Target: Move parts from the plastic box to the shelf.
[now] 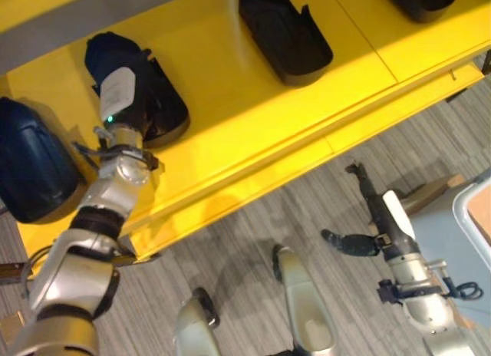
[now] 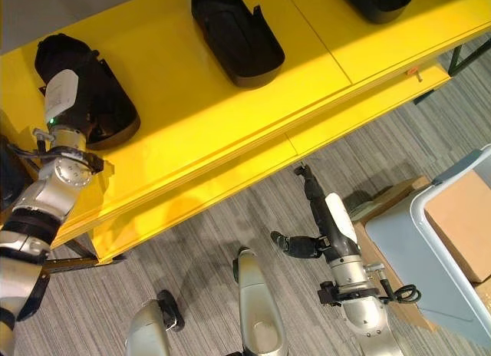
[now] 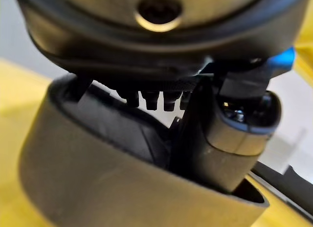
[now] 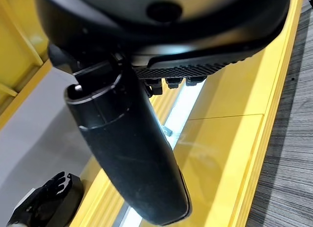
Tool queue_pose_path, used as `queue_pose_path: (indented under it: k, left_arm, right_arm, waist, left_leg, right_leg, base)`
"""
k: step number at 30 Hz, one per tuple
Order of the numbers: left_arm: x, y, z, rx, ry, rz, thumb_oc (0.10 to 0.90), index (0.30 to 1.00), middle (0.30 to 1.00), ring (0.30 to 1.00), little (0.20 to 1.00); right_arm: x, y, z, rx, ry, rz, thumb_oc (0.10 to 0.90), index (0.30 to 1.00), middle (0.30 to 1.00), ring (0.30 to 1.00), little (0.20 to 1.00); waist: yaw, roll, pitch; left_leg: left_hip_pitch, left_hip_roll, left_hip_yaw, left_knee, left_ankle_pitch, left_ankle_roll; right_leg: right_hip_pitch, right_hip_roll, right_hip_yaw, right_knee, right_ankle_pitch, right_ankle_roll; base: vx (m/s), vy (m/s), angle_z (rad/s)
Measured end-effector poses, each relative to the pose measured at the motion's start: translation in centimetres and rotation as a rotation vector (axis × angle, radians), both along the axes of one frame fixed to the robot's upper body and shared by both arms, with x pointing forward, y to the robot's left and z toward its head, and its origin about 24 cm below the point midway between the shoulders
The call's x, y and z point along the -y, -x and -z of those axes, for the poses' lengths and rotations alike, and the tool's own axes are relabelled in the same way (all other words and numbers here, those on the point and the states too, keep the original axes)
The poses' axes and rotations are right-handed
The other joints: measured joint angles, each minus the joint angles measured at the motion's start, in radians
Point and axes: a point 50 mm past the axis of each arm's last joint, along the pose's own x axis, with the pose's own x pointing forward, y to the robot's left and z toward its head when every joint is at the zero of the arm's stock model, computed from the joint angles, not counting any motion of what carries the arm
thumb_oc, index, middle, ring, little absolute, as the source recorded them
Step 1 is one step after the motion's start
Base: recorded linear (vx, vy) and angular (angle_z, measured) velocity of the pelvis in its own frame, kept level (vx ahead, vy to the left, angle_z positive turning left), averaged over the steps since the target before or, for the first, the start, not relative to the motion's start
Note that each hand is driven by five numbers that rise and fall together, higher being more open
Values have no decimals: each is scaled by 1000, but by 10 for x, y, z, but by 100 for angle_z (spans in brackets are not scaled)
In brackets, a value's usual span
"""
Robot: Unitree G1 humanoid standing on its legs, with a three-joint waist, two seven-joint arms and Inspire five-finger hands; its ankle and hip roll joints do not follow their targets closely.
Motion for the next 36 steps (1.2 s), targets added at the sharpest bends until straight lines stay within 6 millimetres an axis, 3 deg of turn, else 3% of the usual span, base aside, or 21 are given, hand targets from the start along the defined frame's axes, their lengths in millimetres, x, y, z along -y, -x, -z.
queue_pose_path:
  k: [6, 13, 23, 36]
  left_arm:
    - [0, -13, -22, -69, 68, -1, 900, 1000, 1000, 1000, 1000]
    - [1, -18, -22, -113, 204, 26, 900, 1000, 1000, 1000, 1000]
    - [23, -26, -18, -178, 102, 79, 900, 1000, 1000, 1000, 1000]
    - [79, -28, -14, -190, -133, 272, 900, 1000, 1000, 1000, 1000]
  right_arm:
    - [-3, 0, 3, -27, 1, -12, 900, 1000, 1000, 1000, 1000]
    - [-5, 0, 6, -56, -18, -29, 900, 1000, 1000, 1000, 1000]
    - [-4, 2, 9, -85, -49, -41, 900, 1000, 1000, 1000, 1000]
    - [-2, 5, 11, -97, -46, -33, 900, 1000, 1000, 1000, 1000]
  waist:
    - [-14, 8, 5]
    - [-12, 9, 5]
    - [-7, 11, 3]
    - [15, 10, 2]
  left_leg:
    - [1, 0, 7, -12, 2, -2]
    - [15, 0, 6, -18, 5, -5]
    - [13, -1, -2, -7, 6, -5]
    - [3, -3, -9, 1, 6, -4]
  right_leg:
    - [-5, 2, 3, -6, 2, 0]
    - [6, 2, 1, -4, 3, -1]
    - [15, 0, -1, -3, 3, -1]
    - [13, -3, -3, -2, 6, 2]
  base:
    - [2, -1, -1]
    - [1, -4, 0]
    - [-1, -5, 1]
    - [-2, 0, 1]
